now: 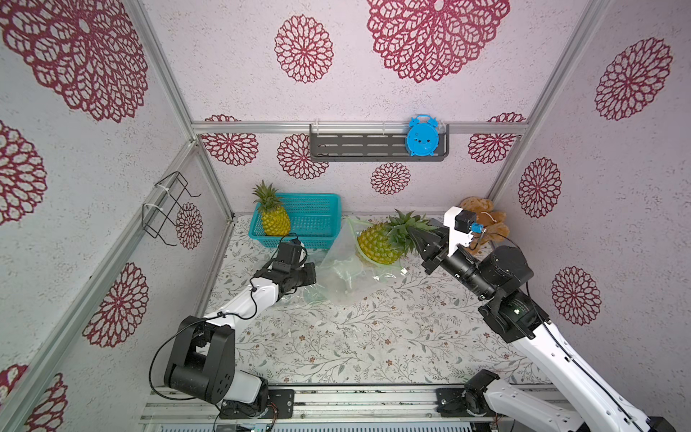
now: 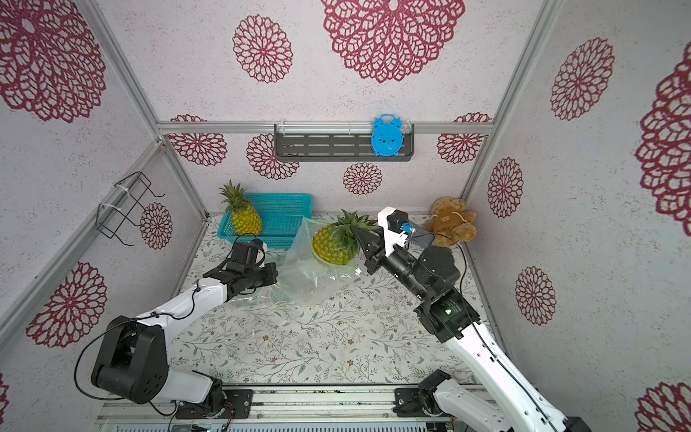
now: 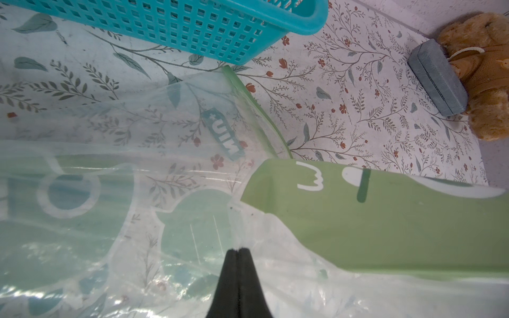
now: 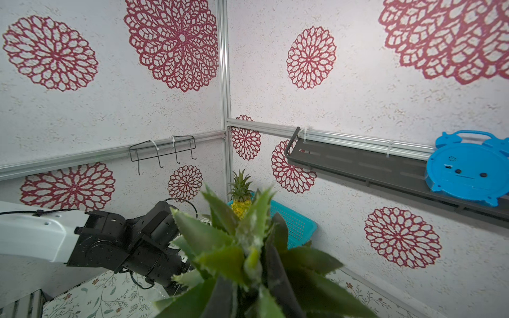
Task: Open the zip-top bag and take out the pineapple
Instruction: Pick up the pineapple from the zipper food storage bag.
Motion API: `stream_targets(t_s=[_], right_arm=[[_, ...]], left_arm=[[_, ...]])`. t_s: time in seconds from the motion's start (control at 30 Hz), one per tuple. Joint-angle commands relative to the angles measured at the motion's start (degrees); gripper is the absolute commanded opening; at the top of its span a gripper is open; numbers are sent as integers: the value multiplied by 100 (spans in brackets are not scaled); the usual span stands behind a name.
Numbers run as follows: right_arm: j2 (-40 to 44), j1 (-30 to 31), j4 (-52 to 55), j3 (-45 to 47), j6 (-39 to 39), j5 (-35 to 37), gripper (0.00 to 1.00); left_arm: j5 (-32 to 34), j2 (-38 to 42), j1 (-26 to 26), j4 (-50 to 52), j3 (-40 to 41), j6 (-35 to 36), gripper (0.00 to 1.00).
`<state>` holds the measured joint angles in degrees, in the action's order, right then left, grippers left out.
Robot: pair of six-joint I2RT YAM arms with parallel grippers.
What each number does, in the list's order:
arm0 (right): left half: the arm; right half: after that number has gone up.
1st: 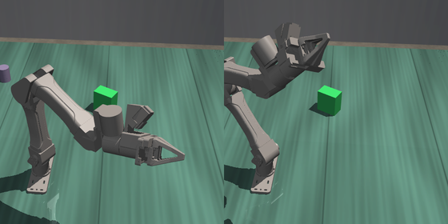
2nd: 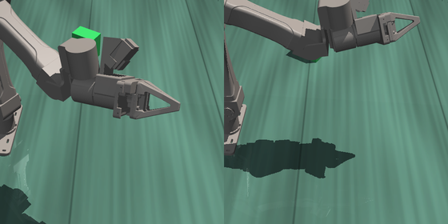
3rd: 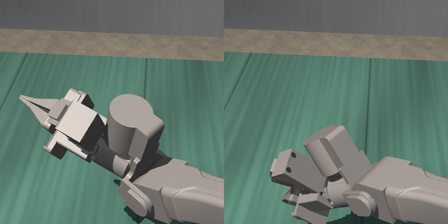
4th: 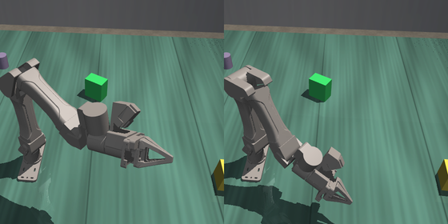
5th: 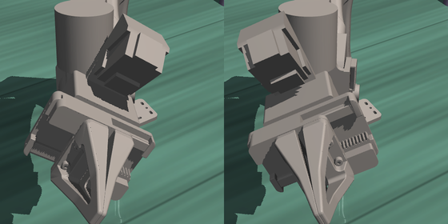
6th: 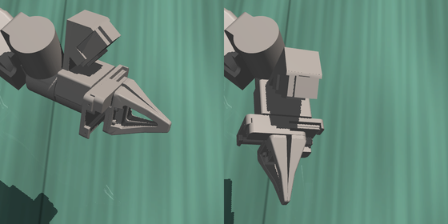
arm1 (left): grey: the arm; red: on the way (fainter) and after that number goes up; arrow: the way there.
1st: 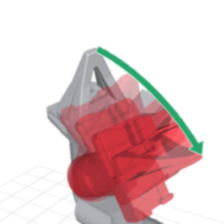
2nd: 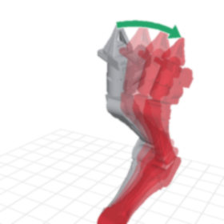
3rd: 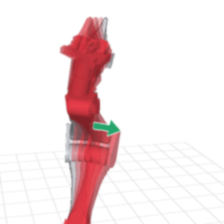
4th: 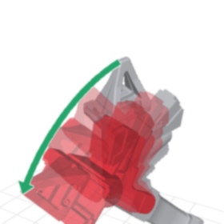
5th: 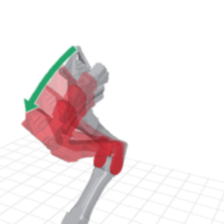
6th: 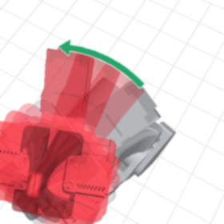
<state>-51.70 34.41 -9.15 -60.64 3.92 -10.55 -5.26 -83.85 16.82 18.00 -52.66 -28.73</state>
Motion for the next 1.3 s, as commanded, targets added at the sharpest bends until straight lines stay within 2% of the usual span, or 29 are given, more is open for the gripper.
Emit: stream_targets(t_s=[0.0,0.3,0.6,1.27], right_arm=[[416,-22,-1512,-416,-322,430,0],[-29,-22,-731,-941,-322,-632,0],[-736,-22,-582,-1513,-162,-1572,0],[-1364,-22,-522,-1977,-120,-2023,0]], left_arm=[[277,-36,-118,205,-38,27,0],[-26,-145,-128,256,-159,32,0],[-231,-462,-118,497,-383,153,0],[-322,-589,-74,650,-523,269,0]])
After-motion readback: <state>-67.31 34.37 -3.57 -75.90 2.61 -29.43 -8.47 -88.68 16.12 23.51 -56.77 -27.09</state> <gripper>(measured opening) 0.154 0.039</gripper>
